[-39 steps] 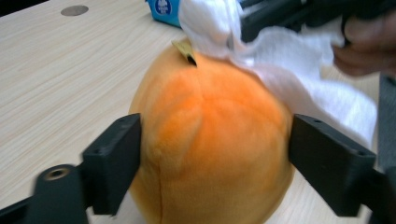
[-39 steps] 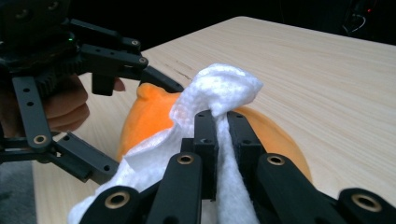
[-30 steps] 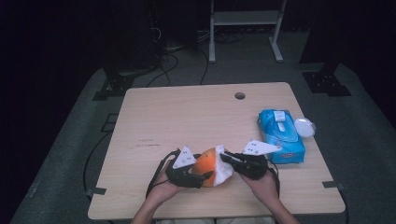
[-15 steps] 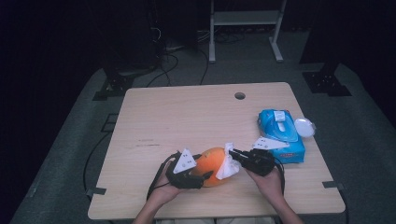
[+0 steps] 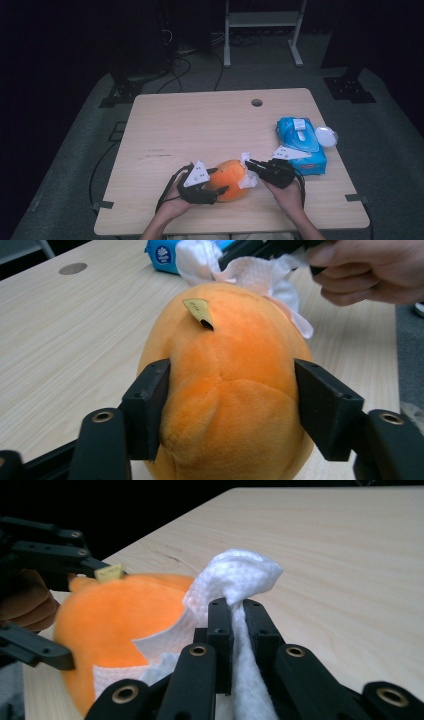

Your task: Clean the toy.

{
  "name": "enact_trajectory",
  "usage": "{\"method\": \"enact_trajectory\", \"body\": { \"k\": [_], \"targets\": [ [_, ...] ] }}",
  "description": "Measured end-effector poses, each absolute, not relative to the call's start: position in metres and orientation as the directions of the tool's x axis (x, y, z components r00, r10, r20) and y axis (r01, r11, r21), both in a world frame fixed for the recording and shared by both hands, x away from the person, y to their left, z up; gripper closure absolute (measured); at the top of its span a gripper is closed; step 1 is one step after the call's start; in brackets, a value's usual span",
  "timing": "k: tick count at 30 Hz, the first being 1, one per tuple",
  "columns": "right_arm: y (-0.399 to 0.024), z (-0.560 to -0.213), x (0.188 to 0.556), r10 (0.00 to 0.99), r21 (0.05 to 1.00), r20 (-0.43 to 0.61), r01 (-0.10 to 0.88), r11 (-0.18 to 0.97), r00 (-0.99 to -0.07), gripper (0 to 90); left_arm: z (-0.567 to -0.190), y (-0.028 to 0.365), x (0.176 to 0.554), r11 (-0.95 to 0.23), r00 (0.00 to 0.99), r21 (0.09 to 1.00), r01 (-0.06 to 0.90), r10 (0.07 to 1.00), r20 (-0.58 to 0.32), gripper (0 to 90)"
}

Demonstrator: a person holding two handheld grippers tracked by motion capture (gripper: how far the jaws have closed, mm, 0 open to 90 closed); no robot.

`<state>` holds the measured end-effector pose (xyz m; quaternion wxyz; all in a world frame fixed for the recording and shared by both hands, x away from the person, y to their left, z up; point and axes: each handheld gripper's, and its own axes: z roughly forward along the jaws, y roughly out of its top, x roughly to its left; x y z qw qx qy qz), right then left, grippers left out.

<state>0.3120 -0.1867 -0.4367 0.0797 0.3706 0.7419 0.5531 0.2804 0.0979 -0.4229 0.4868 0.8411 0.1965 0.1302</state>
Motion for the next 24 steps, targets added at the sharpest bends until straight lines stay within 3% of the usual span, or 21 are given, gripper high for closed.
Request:
{"method": "enact_trajectory", "body": {
  "k": [2,6,9,12,14,15,17,19,24],
  "targets": [
    [-0.183,-0.431,0.308,0.625,0.888,0.285,0.446,0.114,-0.727,82.6,-0.422,0.096,0.281,-0.442,0.891,0.87,0.216,0.454,0.009,24.6],
    [-0.171,-0.421,0.301,0.585,0.909,0.243,0.392,0.141,-0.774,82.6,-0.423,0.096,0.277,-0.474,0.904,0.862,0.179,0.425,0.046,32.3],
    [-0.177,-0.433,0.308,0.609,0.891,0.277,0.436,0.127,-0.743,82.5,-0.423,0.097,0.278,-0.465,0.905,0.866,0.187,0.423,0.032,32.6],
    [-0.186,-0.44,0.313,0.636,0.873,0.317,0.478,0.094,-0.704,82.5,-0.42,0.097,0.283,-0.405,0.888,0.88,0.246,0.458,-0.037,23.5],
    [-0.181,-0.434,0.308,0.623,0.885,0.291,0.451,0.113,-0.726,82.5,-0.42,0.096,0.286,-0.396,0.873,0.875,0.279,0.484,-0.06,17.0],
    [-0.179,-0.432,0.307,0.609,0.891,0.288,0.44,0.112,-0.739,82.5,-0.423,0.096,0.286,-0.414,0.878,0.868,0.275,0.477,-0.05,17.5],
    [-0.172,-0.426,0.303,0.6,0.902,0.248,0.407,0.143,-0.76,82.5,-0.425,0.096,0.283,-0.435,0.889,0.868,0.24,0.457,-0.017,27.5],
    [-0.176,-0.43,0.306,0.603,0.895,0.272,0.427,0.127,-0.749,82.5,-0.424,0.096,0.28,-0.455,0.897,0.865,0.214,0.441,0.01,33.4],
    [-0.188,-0.445,0.316,0.654,0.86,0.32,0.5,0.105,-0.686,82.6,-0.426,0.097,0.277,-0.483,0.916,0.856,0.183,0.399,0.03,35.9]
  ]
}}
